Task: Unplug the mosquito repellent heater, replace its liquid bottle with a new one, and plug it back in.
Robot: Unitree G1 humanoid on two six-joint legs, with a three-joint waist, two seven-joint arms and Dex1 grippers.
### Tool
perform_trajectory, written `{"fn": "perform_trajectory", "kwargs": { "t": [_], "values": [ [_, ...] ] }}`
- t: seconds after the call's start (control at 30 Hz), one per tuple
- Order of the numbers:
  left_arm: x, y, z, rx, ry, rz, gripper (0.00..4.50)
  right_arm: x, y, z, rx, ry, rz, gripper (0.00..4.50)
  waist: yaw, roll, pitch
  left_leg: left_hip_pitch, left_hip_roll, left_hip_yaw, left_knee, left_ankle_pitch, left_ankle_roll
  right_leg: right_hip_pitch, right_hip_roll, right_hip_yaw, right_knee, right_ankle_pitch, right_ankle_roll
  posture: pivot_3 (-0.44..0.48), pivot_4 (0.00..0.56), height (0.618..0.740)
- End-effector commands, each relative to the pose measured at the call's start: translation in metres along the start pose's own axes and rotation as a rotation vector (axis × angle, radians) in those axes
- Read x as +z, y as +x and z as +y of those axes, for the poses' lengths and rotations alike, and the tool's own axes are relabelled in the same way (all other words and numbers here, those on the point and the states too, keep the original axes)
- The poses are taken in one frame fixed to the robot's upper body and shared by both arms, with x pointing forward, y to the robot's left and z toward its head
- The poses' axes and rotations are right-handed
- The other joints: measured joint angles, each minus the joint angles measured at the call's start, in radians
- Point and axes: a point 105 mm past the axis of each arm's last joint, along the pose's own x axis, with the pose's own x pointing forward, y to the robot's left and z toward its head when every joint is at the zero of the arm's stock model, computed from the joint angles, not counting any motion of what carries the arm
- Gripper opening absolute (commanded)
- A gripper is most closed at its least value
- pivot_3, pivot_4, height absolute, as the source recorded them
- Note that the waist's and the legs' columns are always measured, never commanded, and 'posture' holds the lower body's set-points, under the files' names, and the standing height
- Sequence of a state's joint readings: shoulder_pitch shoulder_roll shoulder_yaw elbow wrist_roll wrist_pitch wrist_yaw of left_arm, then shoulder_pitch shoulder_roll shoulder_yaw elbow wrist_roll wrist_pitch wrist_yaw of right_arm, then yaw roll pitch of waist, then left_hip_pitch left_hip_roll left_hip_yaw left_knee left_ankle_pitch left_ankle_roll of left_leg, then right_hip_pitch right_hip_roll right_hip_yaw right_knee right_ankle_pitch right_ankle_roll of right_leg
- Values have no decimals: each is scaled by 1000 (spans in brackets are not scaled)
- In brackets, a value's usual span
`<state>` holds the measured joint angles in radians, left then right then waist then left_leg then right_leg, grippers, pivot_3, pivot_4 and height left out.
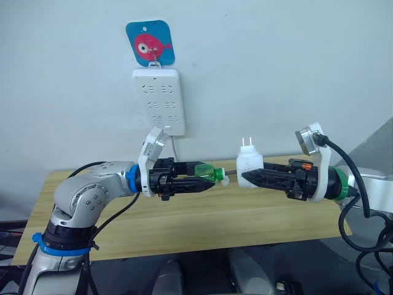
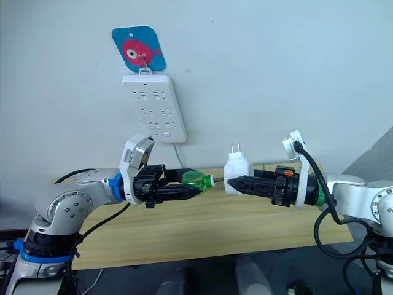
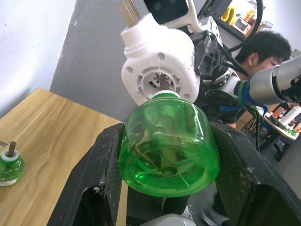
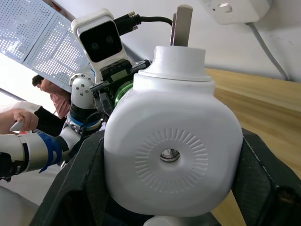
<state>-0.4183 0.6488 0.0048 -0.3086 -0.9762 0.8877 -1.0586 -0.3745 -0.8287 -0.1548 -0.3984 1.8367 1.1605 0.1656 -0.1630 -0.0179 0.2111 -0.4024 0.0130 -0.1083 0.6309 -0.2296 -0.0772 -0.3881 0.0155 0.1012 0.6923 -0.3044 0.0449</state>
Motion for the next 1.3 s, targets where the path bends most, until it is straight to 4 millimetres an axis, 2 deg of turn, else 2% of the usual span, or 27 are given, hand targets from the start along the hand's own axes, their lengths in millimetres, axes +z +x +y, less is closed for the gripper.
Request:
{"fn": "perform_trajectory", "kwargs": {
  "t": [0.03,0.43,1.0,1.3],
  "values": [
    [5,5,-7,-28,53,2,2303,6,3,13,55,-29,-15,3021,0,0,0,0,0,0,0,0,0,0,0,0,0,0,0,-160,115,740],
    [9,10,-8,-44,47,-12,2303,0,4,19,104,7,11,3021,3,0,0,0,0,0,2,0,0,0,0,0,3,0,0,-158,113,740],
    [2,4,-13,-79,25,14,2303,1,-1,12,99,43,4,3021,8,0,0,0,0,0,9,0,0,0,0,0,5,0,1,-157,111,740],
    [1,6,-12,-81,19,-1,2303,0,0,15,113,41,10,3021,17,0,0,-2,0,0,12,0,0,1,0,0,5,1,2,-158,112,740]
  ]
}}
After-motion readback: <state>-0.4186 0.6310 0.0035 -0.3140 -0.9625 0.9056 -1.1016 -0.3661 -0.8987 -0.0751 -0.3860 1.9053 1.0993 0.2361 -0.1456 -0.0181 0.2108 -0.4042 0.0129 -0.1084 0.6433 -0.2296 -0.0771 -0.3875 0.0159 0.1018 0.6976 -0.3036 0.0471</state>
